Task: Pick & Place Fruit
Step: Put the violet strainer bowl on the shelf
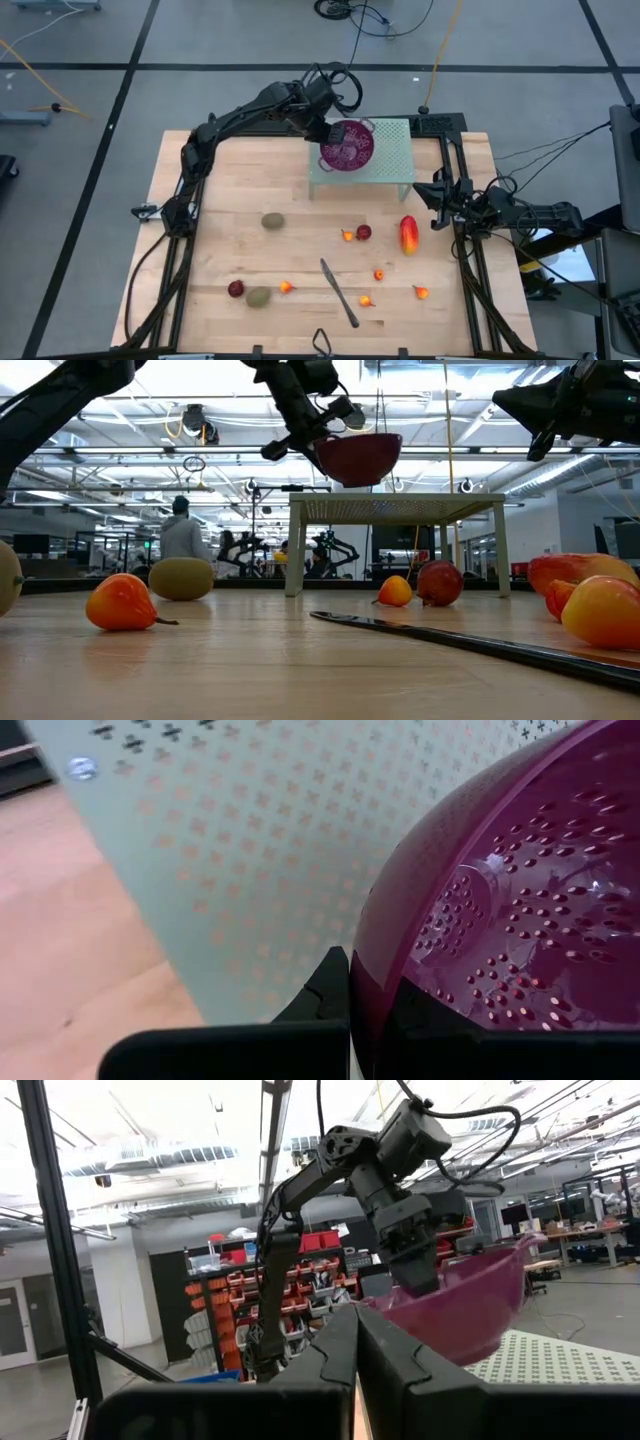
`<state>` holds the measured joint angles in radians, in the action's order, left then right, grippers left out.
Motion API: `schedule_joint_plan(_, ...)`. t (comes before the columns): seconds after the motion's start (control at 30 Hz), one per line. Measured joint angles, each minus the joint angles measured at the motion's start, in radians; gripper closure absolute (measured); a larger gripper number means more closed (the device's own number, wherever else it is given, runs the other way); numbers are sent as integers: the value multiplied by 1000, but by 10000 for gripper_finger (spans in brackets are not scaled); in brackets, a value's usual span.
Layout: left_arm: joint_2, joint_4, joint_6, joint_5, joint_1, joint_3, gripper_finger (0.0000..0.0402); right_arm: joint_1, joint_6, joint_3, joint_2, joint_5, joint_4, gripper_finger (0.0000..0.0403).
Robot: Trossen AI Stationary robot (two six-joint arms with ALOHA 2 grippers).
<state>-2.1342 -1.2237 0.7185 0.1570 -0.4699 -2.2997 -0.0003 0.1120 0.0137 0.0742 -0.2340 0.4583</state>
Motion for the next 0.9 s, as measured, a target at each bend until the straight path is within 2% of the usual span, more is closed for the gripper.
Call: schedule_joint_plan(0.9,-1,-2,-6,-34,-1,0,401,0,0,0,0,0,0,403)
